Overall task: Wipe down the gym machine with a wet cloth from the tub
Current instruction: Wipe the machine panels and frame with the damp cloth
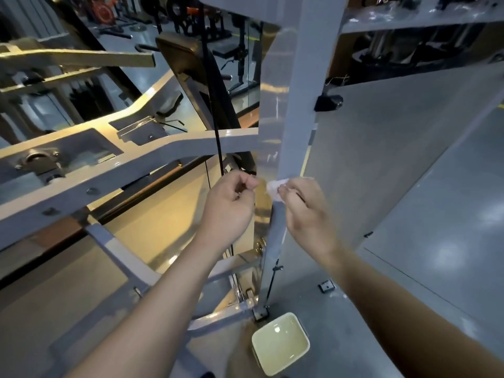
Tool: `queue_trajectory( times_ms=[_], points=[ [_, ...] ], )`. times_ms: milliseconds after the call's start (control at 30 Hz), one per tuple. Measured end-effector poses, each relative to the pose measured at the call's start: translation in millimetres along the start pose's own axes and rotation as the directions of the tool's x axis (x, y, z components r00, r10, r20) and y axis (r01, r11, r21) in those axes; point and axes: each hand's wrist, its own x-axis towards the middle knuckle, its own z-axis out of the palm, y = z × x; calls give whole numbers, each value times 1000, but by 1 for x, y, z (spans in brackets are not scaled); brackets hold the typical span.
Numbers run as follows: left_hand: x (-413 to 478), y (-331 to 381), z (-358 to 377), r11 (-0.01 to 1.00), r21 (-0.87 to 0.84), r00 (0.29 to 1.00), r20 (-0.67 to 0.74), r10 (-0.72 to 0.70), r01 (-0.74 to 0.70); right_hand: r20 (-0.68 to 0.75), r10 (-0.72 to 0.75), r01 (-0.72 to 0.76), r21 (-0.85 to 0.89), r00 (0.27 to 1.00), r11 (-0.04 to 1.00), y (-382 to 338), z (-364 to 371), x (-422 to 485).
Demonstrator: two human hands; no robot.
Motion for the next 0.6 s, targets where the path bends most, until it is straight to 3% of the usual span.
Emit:
queue_trajectory(
  times_ms=[133,267,367,433,533,600],
  points=[
    [-7,-9,-3,999,9,999,22,-49,49,310,6,1,-23,951,1000,8,15,-45],
    [-16,-8,-4,999,-41,996,87,-4,7,274,220,-264,135,936,955,-13,-11,-21],
    [-25,3,-7,982,-100,973,150,173,-159,214,435,-484,429,875,762,-43,-51,19],
    [-28,11,-9,940,-93,923,180,339,-327,286,506,-575,527,814,626,-56,-71,44],
    [-26,20,-7,893,-28,877,179,446,-449,407,437,-588,665,802,460,-61,-90,70],
    [-20,26,-4,903,-29,900,62,431,-430,475,374,-598,706,797,379,-60,-95,81]
  ],
)
